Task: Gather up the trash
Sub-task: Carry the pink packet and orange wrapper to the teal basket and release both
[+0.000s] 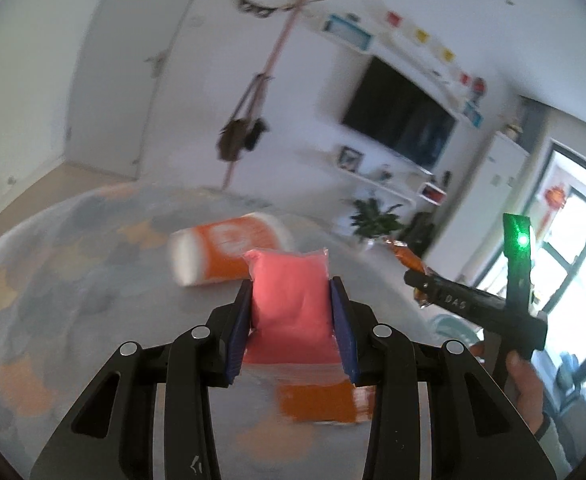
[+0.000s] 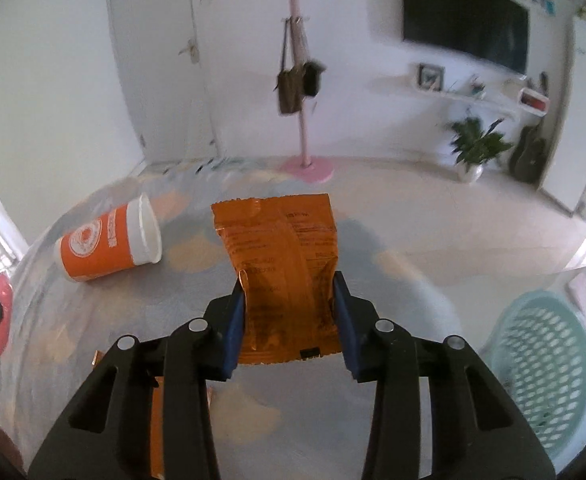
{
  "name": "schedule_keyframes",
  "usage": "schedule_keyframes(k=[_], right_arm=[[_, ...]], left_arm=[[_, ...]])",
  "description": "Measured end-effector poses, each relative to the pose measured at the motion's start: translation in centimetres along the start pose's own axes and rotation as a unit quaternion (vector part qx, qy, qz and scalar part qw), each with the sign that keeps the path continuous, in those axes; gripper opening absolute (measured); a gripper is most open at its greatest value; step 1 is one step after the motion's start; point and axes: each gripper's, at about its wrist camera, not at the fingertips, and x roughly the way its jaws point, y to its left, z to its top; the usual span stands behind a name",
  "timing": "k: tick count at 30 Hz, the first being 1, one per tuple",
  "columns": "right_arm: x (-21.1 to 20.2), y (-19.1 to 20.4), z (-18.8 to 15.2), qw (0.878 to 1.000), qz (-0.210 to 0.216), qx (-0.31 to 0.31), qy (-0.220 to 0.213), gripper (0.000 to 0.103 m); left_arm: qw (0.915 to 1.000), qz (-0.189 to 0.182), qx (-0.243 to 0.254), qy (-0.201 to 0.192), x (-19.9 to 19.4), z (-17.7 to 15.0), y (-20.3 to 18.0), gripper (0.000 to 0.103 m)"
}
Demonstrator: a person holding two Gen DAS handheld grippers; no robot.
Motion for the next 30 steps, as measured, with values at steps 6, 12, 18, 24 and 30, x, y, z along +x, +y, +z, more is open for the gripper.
schedule_keyframes(k=[6, 12, 18, 24, 30], right_arm=[[-4.4, -4.8, -0.7, 0.999, -0.026, 0.034, -0.026, 0.037], [-7.0, -10.3, -2.2, 0.995, -0.067, 0.066, -0.026, 0.037], [-8.6, -15.5, -4.0, 0.989, -0.096, 0.111, -0.024, 0.037], [-9.2, -22.3, -7.1, 0.975, -0.116, 0.187, -0.009, 0.037], [-8.4, -27.0, -10.1, 0.964, -0.118, 0.239, 0.018, 0.040]], left_arm=[[0.9972, -0.051, 0.055, -0.003, 0.8, 0.4, -6.6, 0.036], [0.9908, -0.104, 0.086, 0.016, 3.6, -0.6, -12.2, 0.036], [0.9785, -0.164, 0.101, 0.074, 8.1, -1.8, -17.7, 0.036], [0.9631, -0.199, 0.097, 0.153, 14.0, -3.7, -22.3, 0.036], [0.9484, -0.205, 0.105, 0.218, 18.9, -7.0, -25.9, 0.036]])
